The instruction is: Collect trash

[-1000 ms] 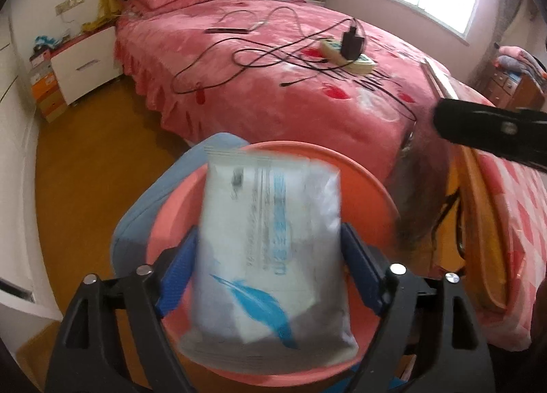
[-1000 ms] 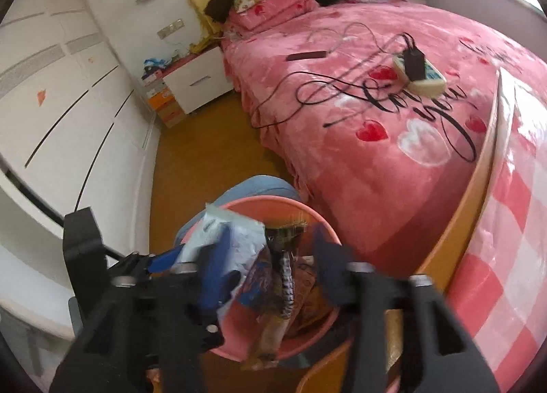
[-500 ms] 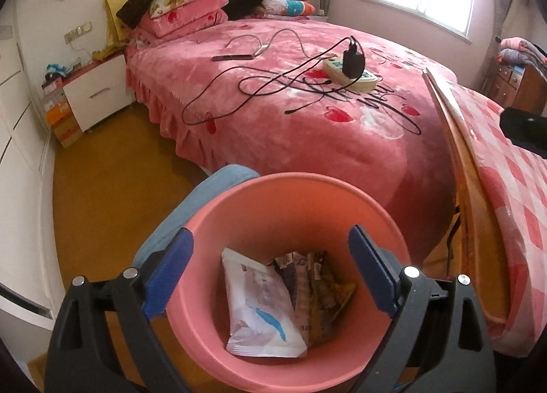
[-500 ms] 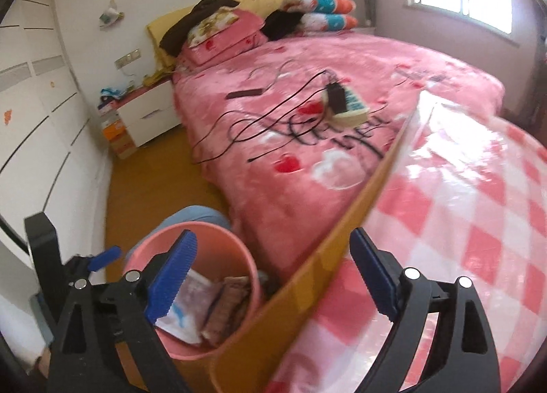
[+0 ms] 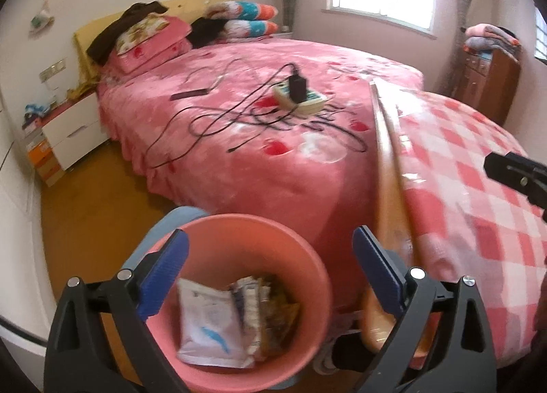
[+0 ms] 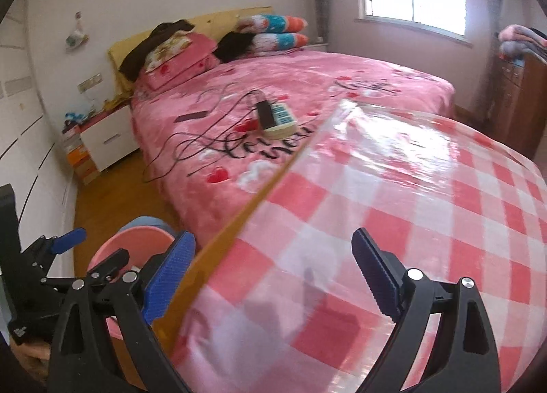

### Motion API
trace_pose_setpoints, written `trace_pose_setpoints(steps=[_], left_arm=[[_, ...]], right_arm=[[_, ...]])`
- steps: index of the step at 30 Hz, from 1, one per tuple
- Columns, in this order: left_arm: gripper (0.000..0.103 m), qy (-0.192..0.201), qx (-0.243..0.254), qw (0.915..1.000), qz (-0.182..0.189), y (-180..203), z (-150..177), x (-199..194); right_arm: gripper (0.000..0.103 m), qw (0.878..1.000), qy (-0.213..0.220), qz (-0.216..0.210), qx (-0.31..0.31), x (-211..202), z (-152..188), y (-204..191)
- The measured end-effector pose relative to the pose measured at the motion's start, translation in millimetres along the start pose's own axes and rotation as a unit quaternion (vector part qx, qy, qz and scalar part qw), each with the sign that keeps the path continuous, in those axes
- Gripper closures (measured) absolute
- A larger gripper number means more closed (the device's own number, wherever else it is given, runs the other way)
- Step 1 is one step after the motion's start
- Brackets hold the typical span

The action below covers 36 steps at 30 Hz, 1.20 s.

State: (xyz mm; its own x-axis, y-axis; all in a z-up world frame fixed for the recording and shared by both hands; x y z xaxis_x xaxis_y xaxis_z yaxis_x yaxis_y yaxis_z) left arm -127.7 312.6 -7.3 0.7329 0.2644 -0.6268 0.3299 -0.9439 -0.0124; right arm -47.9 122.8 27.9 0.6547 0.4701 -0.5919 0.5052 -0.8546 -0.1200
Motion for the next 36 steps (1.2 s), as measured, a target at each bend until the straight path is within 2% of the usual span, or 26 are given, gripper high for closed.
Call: trace_pose_setpoints(steps=[8,17,36], left_arm=[[0.004,0.03,0.033,0.9982,0.041,59.4,-19.7,-12.0],[0.004,0.039,0.054,0.9943,0.084,119.8,-30.3,-19.2],[0.004,0.047,0.087,0.989,0.11,199.2,-43.2,-31.7]], right_arm=[[0.011,0.998,0.028,0.052,0.028,-34.3,9.8,54.2],[0.011,0.992,0.043,0.103,0.06,-61.4,22.4,108.1],[0.009,0.975,0.07,0.174,0.115,-112.7,48.0,185.4]])
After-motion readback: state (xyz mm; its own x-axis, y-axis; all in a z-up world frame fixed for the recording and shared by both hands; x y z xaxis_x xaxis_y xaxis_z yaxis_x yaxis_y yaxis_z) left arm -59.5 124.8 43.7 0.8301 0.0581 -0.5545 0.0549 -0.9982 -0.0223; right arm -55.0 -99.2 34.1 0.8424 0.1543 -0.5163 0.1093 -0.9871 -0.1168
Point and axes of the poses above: each gripper's, at about its wrist camera, not at the fingertips, and x roughly the way its jaws point, y to its right, z to its underside, the point moved 5 cm from there along x, roughly the way its jaws point, and after that the axes turned 4 degrees about y, right-handed, at the moved point
